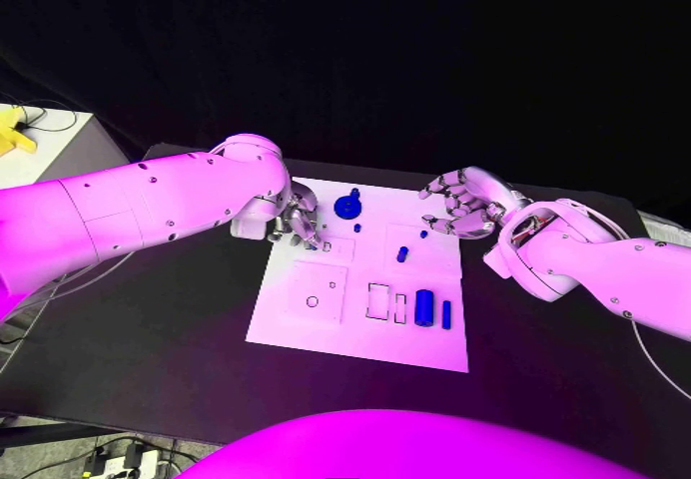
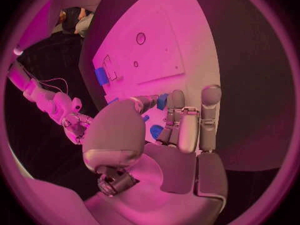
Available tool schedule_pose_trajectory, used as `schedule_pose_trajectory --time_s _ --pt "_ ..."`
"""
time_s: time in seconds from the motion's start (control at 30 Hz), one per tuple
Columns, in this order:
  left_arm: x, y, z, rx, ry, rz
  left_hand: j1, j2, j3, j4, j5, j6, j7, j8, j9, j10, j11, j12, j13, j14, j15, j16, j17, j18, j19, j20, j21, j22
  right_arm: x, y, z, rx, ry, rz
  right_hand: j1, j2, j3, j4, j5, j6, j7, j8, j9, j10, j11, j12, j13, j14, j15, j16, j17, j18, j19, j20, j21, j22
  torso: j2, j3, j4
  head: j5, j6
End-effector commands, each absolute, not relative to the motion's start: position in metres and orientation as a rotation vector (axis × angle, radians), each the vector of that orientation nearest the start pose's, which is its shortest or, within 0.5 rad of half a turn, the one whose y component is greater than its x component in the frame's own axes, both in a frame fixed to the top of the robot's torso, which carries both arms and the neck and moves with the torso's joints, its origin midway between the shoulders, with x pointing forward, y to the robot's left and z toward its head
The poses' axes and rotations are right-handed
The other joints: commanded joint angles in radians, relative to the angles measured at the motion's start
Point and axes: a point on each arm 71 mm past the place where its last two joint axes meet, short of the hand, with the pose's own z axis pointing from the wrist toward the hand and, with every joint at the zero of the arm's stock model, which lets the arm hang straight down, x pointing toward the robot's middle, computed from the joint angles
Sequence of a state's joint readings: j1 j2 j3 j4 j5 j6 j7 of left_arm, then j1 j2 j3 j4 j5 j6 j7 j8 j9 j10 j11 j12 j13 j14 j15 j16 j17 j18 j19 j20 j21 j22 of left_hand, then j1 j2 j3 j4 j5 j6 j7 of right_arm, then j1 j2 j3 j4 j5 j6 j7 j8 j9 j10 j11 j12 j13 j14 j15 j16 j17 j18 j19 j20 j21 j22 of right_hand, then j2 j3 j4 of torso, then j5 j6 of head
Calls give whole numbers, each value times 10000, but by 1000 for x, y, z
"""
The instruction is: Assemble the parts on the task board
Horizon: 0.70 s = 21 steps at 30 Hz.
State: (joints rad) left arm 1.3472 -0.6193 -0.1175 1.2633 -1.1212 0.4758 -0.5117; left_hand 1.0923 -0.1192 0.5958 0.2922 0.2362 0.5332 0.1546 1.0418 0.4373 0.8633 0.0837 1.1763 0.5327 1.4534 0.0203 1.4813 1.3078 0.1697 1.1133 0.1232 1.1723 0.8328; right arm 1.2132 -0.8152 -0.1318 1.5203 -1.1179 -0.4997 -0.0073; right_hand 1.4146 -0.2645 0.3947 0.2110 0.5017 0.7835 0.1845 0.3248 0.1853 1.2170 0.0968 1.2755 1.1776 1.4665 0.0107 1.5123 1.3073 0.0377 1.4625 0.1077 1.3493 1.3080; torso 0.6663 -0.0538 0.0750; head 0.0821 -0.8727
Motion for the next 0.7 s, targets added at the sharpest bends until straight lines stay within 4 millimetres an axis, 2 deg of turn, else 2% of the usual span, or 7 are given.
schedule_pose_trajectory --time_s 0.03,0.17,0.53,0.7 --pt "524 179 -204 1349 25061 -2324 -26 -123 441 -27 -64 38 -50 131 178 2 -80 51 -15 8 -70 47 66 -183 5 -77 75 21 478 -191 -202 1352 16365 8488 -95 17 73 10 31 -58 -2 -41 -14 -48 -8 -10 -7 694 54 -49 1555 157 162 67 -65 1095 9 0 -2 -18 1" --pt "524 180 -204 1302 25000 -2330 -112 -210 718 -33 -78 51 -80 248 325 47 -106 78 -14 23 -96 55 82 -193 48 -98 106 67 478 -192 -202 1356 16375 8481 -98 20 79 7 49 -47 -2 -38 -12 -36 -8 2 5 696 54 -46 1560 154 168 68 -53 1105 7 -1 -4 -24 1" --pt "524 180 -203 1283 25049 -2351 -322 -416 831 -26 -99 11 -78 303 440 66 -106 102 -9 26 -102 54 76 -196 60 -112 112 66 478 -192 -203 1362 16421 8463 -98 20 79 7 49 -47 -2 -38 -12 -36 -8 2 5 696 54 -46 1560 154 168 68 -53 1105 -2 3 13 -48 1" --pt "523 179 -202 1129 25035 -2544 -288 -398 1075 -76 -80 79 -135 430 570 76 -157 116 -8 33 -134 58 85 -195 73 -130 120 74 478 -192 -203 1359 16466 8453 -98 20 79 7 49 -47 -2 -38 -12 -36 -8 2 5 696 54 -46 1560 154 168 68 -53 1105 -7 2 0 -36 1"
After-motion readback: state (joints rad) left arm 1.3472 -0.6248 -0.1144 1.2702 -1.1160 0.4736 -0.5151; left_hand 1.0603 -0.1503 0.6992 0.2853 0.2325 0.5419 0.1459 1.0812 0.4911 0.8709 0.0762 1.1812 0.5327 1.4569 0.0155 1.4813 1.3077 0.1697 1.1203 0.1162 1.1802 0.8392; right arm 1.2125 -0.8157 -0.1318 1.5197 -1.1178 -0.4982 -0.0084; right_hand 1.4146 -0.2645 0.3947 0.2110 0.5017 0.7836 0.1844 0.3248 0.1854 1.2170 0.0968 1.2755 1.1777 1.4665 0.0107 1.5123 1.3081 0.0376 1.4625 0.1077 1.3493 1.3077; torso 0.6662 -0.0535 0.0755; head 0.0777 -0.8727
